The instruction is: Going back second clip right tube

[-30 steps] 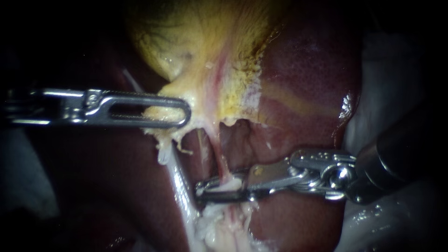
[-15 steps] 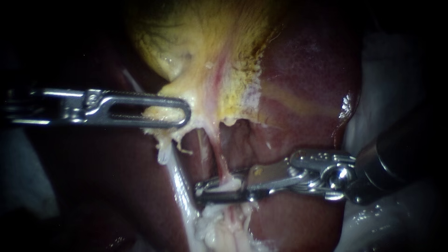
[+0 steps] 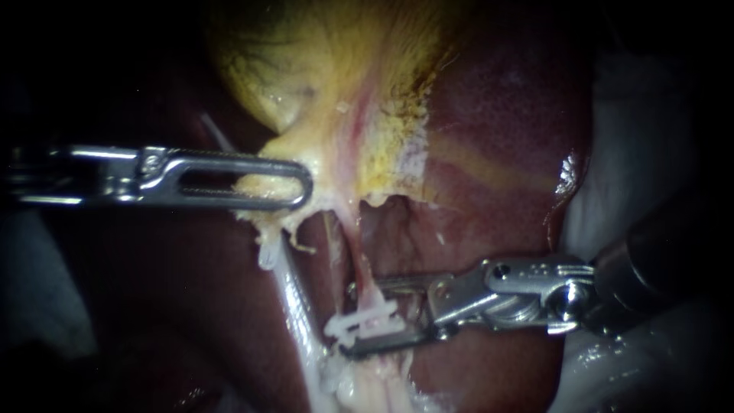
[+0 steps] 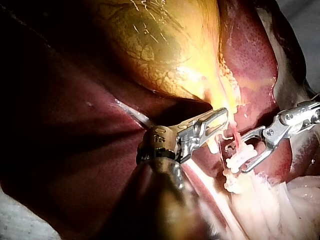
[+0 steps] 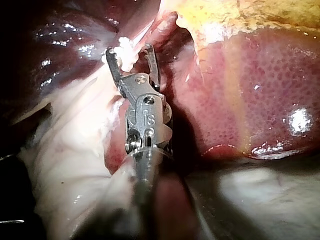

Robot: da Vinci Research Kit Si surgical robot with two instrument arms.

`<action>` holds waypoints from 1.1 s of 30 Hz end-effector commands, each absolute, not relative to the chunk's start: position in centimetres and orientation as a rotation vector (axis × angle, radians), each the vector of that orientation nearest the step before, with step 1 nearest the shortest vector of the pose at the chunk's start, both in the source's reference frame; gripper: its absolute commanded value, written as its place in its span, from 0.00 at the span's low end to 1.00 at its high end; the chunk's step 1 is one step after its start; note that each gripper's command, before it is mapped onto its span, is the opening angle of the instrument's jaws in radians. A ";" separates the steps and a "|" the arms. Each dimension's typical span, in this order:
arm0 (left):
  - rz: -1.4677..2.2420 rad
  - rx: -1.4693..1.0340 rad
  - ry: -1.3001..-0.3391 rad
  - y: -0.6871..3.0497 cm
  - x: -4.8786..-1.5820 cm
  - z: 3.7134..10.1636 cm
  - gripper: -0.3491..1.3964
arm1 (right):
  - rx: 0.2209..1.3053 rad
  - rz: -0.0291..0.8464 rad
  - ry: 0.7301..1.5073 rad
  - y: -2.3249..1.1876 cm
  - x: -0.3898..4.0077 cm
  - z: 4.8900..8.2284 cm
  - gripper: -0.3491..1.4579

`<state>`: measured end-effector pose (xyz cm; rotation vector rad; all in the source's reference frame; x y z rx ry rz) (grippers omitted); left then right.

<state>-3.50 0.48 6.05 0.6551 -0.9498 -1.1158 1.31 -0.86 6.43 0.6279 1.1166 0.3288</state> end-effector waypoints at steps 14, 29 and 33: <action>-1.115 0.655 -0.950 0.48 -3.49 6.06 0.00 | 0.549 0.260 1.140 -0.56 0.75 6.21 0.47; -1.114 0.655 -0.950 0.48 -3.49 6.08 0.00 | 0.399 0.184 1.219 0.11 0.32 5.57 0.47; -1.113 0.652 -0.951 0.47 -3.49 6.12 0.00 | 0.392 0.183 1.224 0.11 0.31 5.57 0.47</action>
